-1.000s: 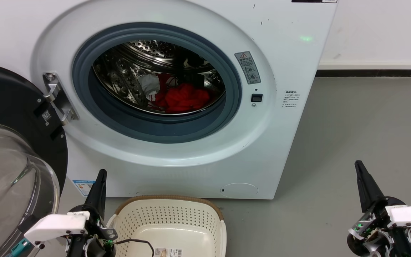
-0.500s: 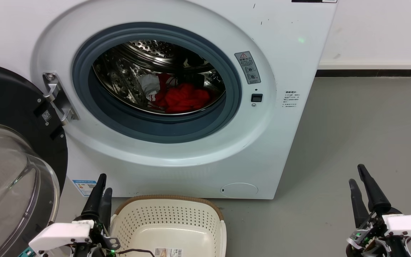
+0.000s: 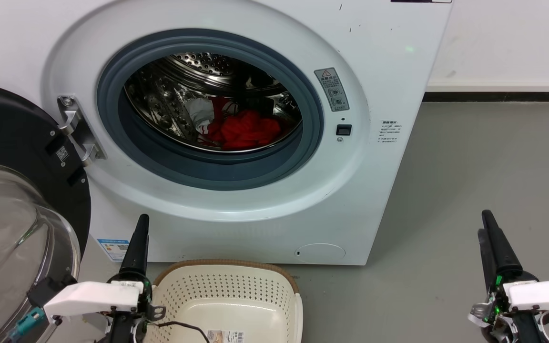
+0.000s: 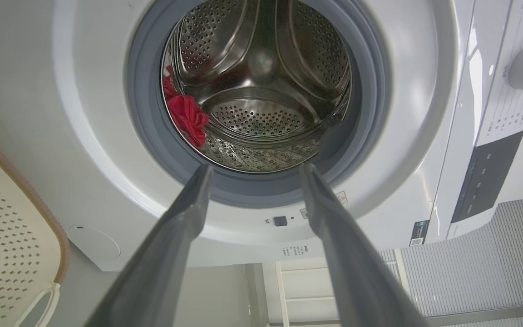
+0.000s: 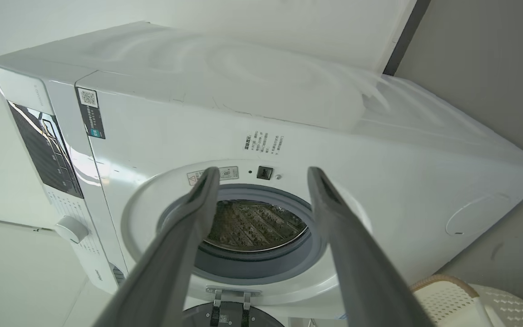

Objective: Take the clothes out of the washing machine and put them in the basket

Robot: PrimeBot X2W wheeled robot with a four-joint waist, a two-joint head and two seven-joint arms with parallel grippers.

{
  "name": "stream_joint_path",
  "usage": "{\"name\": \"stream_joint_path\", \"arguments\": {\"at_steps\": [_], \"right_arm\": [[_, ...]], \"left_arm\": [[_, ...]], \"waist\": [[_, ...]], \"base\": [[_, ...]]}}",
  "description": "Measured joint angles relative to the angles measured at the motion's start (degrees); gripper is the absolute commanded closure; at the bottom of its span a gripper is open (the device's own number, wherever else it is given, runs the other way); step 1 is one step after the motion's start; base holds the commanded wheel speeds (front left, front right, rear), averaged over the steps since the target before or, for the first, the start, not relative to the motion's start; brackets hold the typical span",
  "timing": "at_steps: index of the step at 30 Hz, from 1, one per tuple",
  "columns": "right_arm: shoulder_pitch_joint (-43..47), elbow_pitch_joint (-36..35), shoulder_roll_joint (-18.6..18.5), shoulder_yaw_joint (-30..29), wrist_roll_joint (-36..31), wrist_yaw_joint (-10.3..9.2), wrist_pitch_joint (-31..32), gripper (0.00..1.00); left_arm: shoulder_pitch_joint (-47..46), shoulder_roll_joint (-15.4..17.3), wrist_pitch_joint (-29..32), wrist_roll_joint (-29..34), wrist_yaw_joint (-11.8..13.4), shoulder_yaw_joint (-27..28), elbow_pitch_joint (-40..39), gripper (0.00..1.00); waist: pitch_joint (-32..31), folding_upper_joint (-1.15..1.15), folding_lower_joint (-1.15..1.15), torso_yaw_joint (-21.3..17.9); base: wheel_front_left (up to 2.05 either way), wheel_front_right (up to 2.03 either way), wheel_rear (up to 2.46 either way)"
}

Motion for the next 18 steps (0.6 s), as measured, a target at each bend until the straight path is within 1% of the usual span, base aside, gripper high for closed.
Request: {"name": "stream_joint_path", "arguments": {"at_steps": [5,9,18], "right_arm": [[0.1,-2.4,0.0,0.3,-8.0,0.00,-1.2,0.00],[0.4,-3.8,0.0,0.5,-12.7,0.01,-2.1,0.00],[1.4,-5.9,0.0,1.4,-26.0,0.00,-4.0,0.00]], "left_arm": [[-0.3,0.0,-1.3,6.8,0.0,-0.8,-2.0,0.00],[-0.3,0.0,-2.2,12.0,0.0,-1.4,-3.0,0.00],[-0.3,0.0,-4.1,23.3,0.0,-2.8,-3.6,0.00]], "waist": [[0.0,0.00,0.00,0.1],[-0.1,0.00,0.00,0.2],[-0.2,0.00,0.00,0.5]], "base": [[0.00,0.00,0.00],[0.00,0.00,0.00],[0.00,0.00,0.00]]}}
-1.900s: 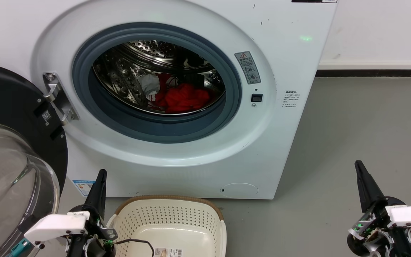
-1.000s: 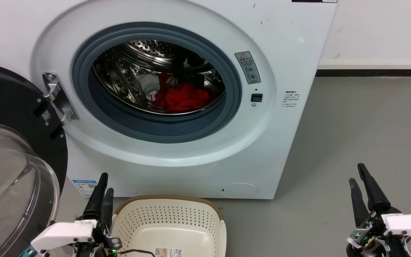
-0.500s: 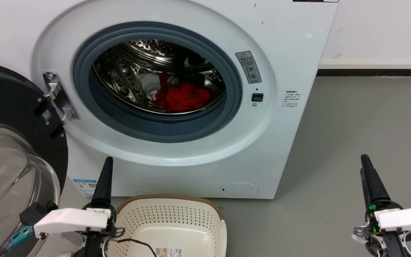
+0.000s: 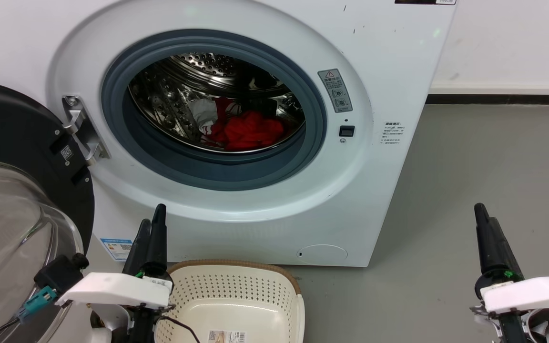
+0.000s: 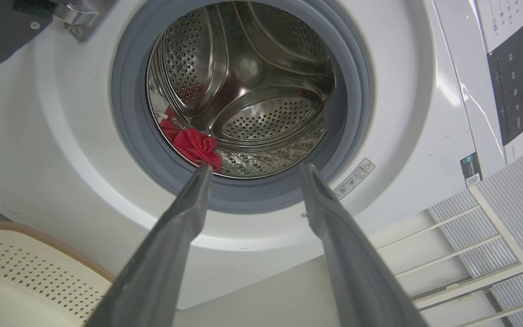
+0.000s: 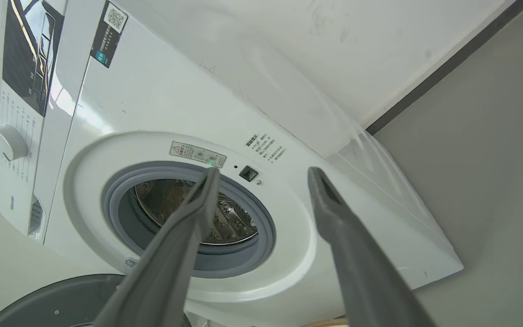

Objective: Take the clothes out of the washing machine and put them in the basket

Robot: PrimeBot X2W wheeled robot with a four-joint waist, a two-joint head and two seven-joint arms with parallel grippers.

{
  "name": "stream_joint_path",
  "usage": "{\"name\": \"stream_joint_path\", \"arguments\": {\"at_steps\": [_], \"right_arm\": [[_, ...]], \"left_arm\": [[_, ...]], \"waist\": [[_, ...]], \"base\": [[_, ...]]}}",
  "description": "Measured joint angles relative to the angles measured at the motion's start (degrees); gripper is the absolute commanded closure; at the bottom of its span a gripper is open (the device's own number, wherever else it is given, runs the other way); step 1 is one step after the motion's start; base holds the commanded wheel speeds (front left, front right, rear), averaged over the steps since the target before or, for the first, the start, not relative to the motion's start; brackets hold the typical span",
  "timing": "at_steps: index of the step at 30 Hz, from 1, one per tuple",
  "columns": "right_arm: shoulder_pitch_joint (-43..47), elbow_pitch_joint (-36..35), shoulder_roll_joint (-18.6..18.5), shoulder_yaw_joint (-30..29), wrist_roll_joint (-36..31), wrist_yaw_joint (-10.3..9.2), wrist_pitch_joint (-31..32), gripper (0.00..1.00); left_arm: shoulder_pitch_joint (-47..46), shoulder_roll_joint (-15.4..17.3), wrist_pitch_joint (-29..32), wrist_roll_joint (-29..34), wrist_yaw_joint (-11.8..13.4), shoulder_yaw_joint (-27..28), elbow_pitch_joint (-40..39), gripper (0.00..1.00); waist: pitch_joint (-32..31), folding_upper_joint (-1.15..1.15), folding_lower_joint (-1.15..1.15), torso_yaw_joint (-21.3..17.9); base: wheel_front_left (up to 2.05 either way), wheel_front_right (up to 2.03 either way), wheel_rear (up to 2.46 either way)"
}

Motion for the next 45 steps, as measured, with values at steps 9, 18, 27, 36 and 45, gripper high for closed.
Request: {"name": "stream_joint_path", "arguments": {"at_steps": [9,18,27,36,45], "right_arm": [[1.1,0.2,0.0,0.4,-10.6,0.00,-1.7,0.00],[1.2,0.4,0.0,0.9,-18.8,0.00,-2.7,0.00],[1.4,0.0,0.0,0.9,-27.3,0.01,-3.1,0.00],[2.1,-0.1,0.0,0.9,-34.6,0.01,-3.0,0.00],[2.3,-0.4,0.0,1.0,-41.5,0.01,-3.6,0.00]], "left_arm": [[0.0,0.0,-1.7,9.3,0.5,-0.8,0.1,0.00],[-0.2,0.4,-3.3,17.3,1.5,-2.1,0.2,0.00],[-0.6,1.1,-4.8,23.8,2.4,-3.4,1.1,0.00],[-1.1,1.9,-6.2,29.6,3.2,-4.7,1.7,0.00],[-1.6,2.7,-7.7,36.0,4.5,-6.0,2.4,0.00]], "waist": [[-0.2,0.00,0.00,0.3],[-0.4,0.00,0.00,0.4],[-0.3,0.00,0.00,0.6],[-0.2,0.00,0.00,0.9],[-0.1,0.00,0.00,1.0]], "base": [[0.00,0.00,0.00],[0.00,0.00,0.00],[0.00,0.00,0.00],[0.00,0.00,0.00],[0.00,0.00,0.00]]}}
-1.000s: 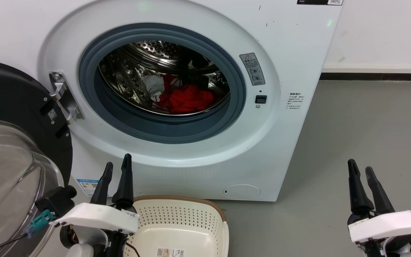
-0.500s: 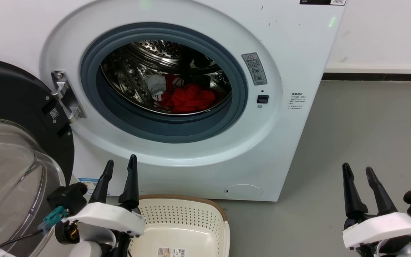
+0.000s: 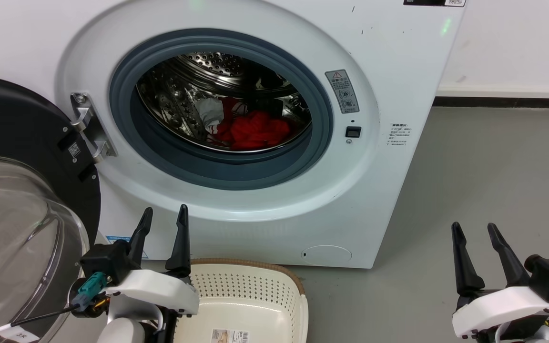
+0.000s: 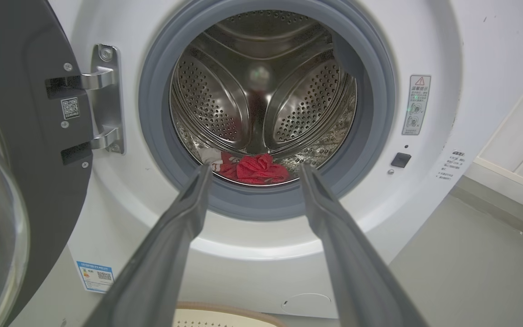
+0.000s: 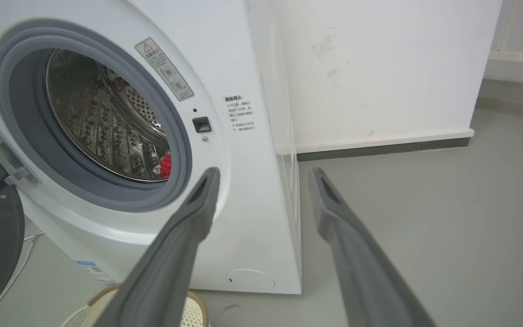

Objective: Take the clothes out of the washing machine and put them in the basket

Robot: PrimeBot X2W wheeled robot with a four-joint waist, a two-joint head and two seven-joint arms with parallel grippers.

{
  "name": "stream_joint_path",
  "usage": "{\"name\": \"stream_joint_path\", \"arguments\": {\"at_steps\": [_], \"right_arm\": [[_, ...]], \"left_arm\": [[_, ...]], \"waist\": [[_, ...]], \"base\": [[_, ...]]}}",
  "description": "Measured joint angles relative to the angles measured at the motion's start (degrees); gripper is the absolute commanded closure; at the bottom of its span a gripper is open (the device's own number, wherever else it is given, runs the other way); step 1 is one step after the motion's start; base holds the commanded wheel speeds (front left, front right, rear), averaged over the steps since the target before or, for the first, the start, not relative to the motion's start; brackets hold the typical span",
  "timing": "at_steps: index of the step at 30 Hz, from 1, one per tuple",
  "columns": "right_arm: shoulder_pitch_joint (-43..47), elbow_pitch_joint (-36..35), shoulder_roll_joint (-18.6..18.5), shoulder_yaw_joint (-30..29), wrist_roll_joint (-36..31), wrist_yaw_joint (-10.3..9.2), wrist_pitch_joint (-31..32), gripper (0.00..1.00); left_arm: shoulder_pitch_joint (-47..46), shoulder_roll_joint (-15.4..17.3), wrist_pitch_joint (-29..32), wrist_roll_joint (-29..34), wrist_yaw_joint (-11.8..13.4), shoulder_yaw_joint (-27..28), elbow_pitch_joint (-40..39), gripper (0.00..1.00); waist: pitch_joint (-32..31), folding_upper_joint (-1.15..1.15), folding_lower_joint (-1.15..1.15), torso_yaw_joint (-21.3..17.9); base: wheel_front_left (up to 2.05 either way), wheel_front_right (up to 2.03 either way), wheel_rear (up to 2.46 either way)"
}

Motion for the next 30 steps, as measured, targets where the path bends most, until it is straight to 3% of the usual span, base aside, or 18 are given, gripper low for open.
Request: {"name": "stream_joint_path", "arguments": {"at_steps": [14,30], "right_arm": [[0.5,-0.7,0.0,0.8,-6.9,0.01,-0.3,0.00],[1.2,-1.0,0.0,1.4,-12.8,0.01,-1.0,0.00]], "left_arm": [[-0.3,0.6,-1.6,6.4,1.1,-1.0,-0.1,0.00],[-0.3,0.5,-3.5,12.1,0.6,-1.1,-0.3,0.00]], "waist": [[-0.1,0.00,0.00,0.6],[-0.1,0.00,0.00,1.1]], "base": [[0.00,0.00,0.00],[0.00,0.00,0.00]]}}
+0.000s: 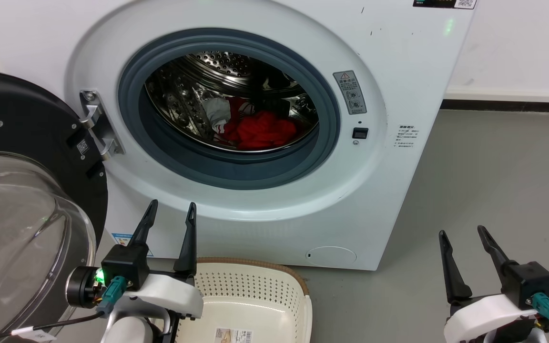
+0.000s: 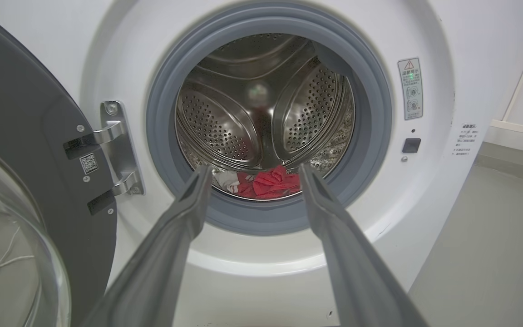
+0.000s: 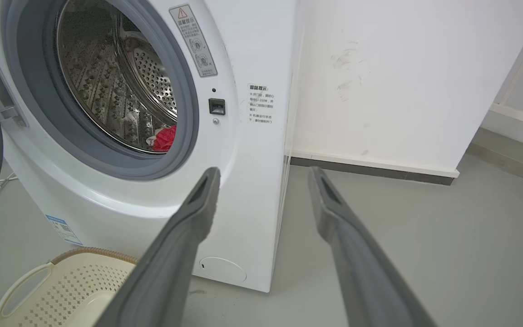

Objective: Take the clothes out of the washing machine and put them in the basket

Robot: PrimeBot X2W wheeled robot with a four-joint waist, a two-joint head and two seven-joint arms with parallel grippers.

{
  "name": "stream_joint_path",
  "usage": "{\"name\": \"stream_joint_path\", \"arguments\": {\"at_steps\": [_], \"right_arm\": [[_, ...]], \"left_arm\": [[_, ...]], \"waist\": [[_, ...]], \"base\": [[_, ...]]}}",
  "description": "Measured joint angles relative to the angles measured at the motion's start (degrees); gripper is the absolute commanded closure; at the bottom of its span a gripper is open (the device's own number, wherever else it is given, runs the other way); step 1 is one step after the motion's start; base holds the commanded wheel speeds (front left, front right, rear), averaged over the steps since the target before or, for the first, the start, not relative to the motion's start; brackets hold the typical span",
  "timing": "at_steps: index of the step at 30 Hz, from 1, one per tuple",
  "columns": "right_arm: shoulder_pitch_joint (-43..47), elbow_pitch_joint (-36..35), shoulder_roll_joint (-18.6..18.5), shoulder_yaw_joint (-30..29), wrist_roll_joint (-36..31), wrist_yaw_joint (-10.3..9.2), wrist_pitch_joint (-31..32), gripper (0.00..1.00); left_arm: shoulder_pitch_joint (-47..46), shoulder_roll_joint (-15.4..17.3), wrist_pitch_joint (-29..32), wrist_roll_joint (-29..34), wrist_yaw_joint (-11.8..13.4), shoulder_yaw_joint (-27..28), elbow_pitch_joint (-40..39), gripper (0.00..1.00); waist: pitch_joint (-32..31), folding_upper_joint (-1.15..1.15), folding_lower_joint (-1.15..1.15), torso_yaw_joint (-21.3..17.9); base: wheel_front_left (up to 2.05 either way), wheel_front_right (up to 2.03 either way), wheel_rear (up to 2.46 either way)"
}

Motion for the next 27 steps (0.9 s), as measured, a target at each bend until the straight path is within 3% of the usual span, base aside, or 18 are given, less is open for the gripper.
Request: {"name": "stream_joint_path", "arguments": {"at_steps": [13,27], "right_arm": [[0.4,0.0,0.0,0.0,-4.4,0.00,-1.5,0.00],[0.5,0.1,0.0,0.0,-3.9,0.00,-1.7,0.00]], "left_arm": [[0.0,-0.6,-1.1,4.7,-0.5,0.7,0.4,0.00],[-0.5,-1.2,-1.3,4.7,-1.2,1.5,1.8,0.00]], "waist": [[-0.1,0.00,0.00,0.3],[0.2,0.00,0.00,0.4]], "base": [[0.00,0.00,0.00],[0.00,0.00,0.00]]}}
